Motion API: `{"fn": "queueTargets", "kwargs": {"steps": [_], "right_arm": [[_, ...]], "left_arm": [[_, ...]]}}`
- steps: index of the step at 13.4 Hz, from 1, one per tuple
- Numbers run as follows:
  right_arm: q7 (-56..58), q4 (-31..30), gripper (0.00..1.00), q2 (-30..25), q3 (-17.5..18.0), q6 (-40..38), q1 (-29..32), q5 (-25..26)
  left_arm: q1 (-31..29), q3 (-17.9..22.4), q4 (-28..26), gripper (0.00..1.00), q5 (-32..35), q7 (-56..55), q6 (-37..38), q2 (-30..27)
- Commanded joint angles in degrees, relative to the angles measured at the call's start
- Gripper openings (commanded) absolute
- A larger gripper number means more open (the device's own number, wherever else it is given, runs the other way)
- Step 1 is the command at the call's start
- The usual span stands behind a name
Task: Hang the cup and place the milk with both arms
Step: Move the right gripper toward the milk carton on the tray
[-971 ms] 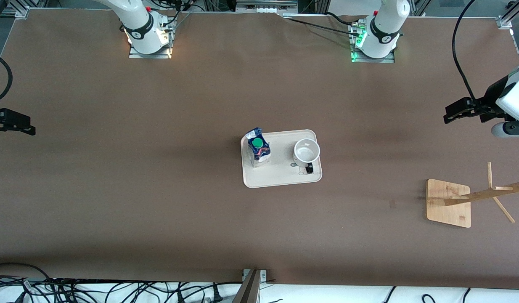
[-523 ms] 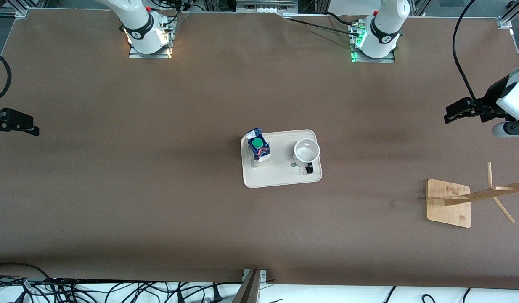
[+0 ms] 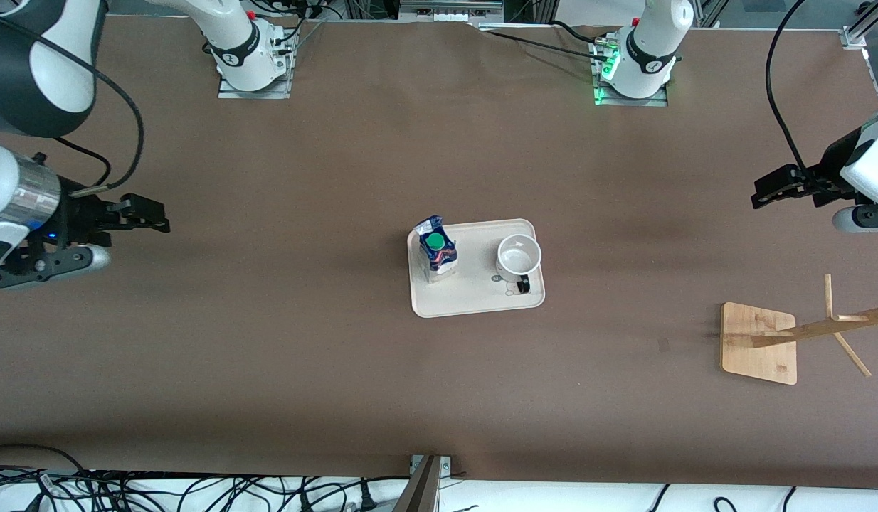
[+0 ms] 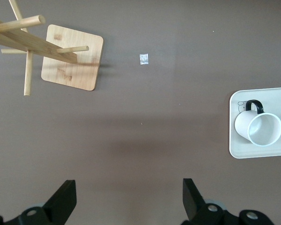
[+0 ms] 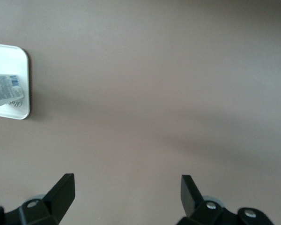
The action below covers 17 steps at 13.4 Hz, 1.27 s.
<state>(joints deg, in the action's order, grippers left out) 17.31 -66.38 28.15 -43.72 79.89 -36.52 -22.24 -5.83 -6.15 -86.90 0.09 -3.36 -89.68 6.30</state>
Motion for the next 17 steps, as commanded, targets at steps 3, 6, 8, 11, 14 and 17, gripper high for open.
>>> {"fn": "queueTargets", "kwargs": {"steps": [3, 6, 8, 11, 14, 17], "right_arm": [[0.18, -0.77, 1.00, -0.02, 4.08, 0.26, -0.31, -0.08], [-0.08, -0.86, 1.00, -0.02, 4.26, 0.26, -1.27, -0.26], [-0.08, -0.86, 1.00, 0.24, 4.26, 0.26, -2.94, -0.35], [-0.17, -0.86, 1.00, 0.85, 4.35, 0.18, -4.78, -0.87], [-0.26, -0.86, 1.00, 1.56, 5.58, 0.35, -6.81, -0.79], [-0.26, -0.86, 1.00, 1.65, 6.45, 1.05, -7.16, -1.05]], "left_arm": [[-0.23, 0.17, 0.86, 1.00, -0.45, -0.77, 1.26, 0.03], [-0.23, 0.17, 0.86, 1.00, -0.27, -0.68, 1.18, 0.11], [-0.23, 0.08, 0.86, 1.00, -0.01, -0.68, 1.09, 0.29], [-0.49, 0.79, 0.94, 1.00, -0.36, -0.68, 1.09, 0.29], [-0.49, 0.87, 0.94, 1.00, -0.44, -0.68, 1.09, 0.20], [-0.49, 0.88, 0.94, 1.00, -0.27, -0.77, 1.17, 0.20]]}}
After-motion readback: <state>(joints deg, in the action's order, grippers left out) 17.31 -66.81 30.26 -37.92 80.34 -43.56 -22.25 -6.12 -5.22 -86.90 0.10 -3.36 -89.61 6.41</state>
